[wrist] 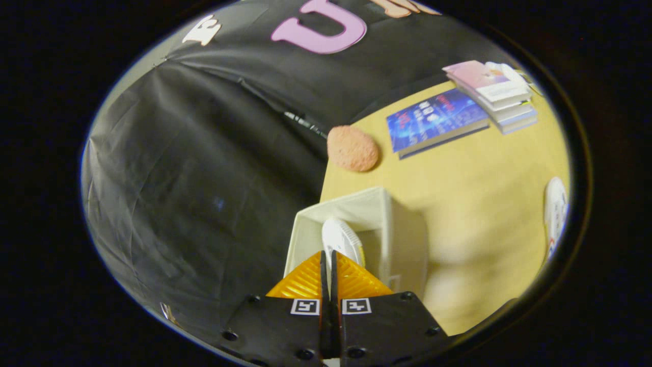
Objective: Open the storage box then place both shoes into the box .Put the left shoe in first, then the right shoe, with the right side of both shoes facing outward in a uniform manner.
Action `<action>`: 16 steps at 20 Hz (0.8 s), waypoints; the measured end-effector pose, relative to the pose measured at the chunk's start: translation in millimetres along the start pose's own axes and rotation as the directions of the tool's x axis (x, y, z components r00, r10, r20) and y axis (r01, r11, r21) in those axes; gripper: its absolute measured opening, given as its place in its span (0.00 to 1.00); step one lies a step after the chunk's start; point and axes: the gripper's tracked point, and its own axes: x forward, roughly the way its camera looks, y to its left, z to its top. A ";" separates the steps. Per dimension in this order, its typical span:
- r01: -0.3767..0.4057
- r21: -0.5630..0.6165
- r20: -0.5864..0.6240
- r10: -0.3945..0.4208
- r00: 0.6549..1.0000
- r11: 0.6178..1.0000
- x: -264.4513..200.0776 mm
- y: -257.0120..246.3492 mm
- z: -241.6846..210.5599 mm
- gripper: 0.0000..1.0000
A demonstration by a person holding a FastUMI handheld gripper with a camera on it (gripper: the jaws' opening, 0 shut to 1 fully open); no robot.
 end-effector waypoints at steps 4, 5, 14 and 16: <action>0.118 0.066 0.131 -0.126 0.983 0.991 -52.1 -91.3 58.9 0.02; 0.153 0.081 0.152 -0.164 0.975 0.985 -66.6 -116.1 67.6 0.02; 0.443 0.225 0.139 -0.478 0.867 0.868 -165.9 -304.0 48.4 0.02; 0.469 0.238 0.100 -0.502 0.859 0.850 -171.9 -323.3 33.0 0.03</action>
